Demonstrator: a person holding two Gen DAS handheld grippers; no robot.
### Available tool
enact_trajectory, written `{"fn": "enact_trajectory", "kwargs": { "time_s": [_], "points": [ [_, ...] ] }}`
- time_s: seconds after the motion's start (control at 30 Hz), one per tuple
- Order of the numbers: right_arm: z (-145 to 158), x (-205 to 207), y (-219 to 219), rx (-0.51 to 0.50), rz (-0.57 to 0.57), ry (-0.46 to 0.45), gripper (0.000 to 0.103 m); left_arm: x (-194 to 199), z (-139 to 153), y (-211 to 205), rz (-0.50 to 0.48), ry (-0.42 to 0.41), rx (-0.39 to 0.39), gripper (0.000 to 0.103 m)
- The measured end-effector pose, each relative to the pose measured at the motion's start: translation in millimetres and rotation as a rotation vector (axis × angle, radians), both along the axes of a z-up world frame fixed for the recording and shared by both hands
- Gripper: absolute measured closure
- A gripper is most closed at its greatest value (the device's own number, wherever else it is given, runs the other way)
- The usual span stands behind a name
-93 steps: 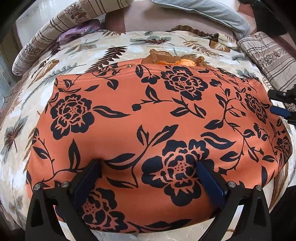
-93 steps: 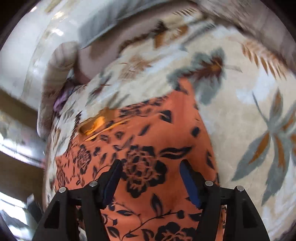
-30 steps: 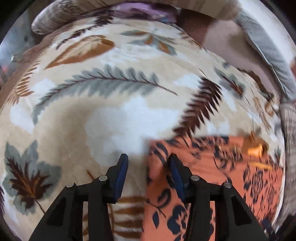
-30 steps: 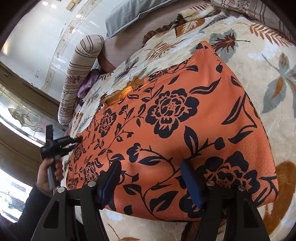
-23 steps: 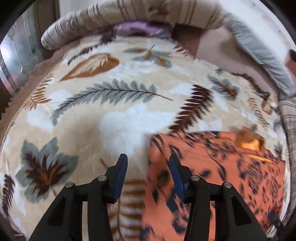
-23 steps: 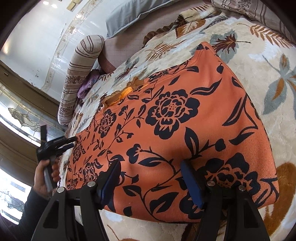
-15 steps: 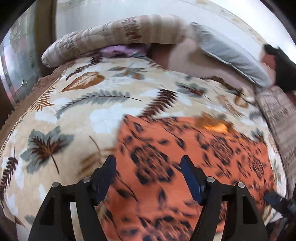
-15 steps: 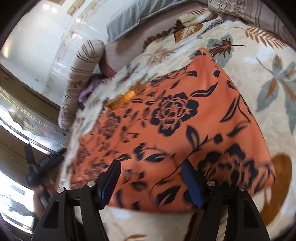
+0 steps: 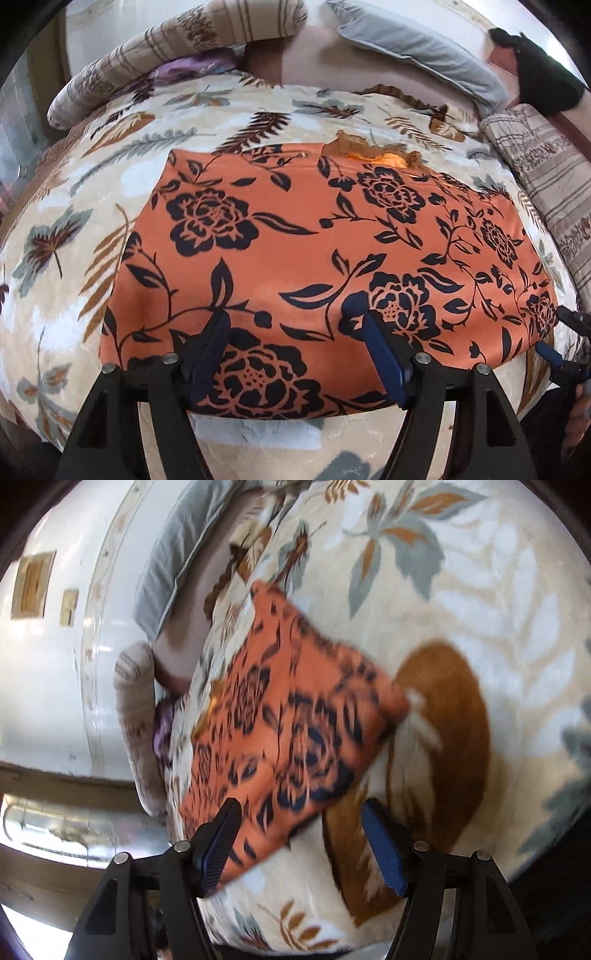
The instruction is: Fold small clothes
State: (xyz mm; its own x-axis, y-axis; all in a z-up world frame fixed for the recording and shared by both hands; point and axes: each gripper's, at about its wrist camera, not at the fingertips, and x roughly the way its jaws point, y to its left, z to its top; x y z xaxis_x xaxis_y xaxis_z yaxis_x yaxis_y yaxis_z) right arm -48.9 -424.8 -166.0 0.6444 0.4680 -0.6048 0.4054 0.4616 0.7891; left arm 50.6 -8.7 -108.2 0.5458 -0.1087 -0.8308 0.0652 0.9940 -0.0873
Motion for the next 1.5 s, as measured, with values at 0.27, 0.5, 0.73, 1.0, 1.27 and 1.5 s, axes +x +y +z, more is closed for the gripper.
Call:
{"fn": "enact_trajectory", "kwargs": {
  "time_s": [0.27,0.5,0.73,1.0,1.27,1.5],
  "points": [
    [-2,26,-8,-0.013,-0.034,-0.010,0.031,5,-7,2,0.025,0.025,0.026,0.029],
    [10,32,-6,-0.073,-0.005,-0.017,0.031,9,-11,-2,0.019,0.022,0.041,0.025],
    [8,41,0,-0.126,0.010,0.000,0.031,11,-13,-5,0.007,0.022,0.051,0.022],
    [13,47,4,-0.161,0.012,-0.002,0.031,11,-4,-6,0.031,-0.012,0.051,0.022],
    [18,64,20,-0.338,0.088,0.048,0.076,4,11,-18,-0.007,-0.045,0.101,0.020],
    [11,68,20,-0.315,0.053,0.074,0.064,11,-15,-12,-0.058,0.047,0.138,0.018]
  ]
}}
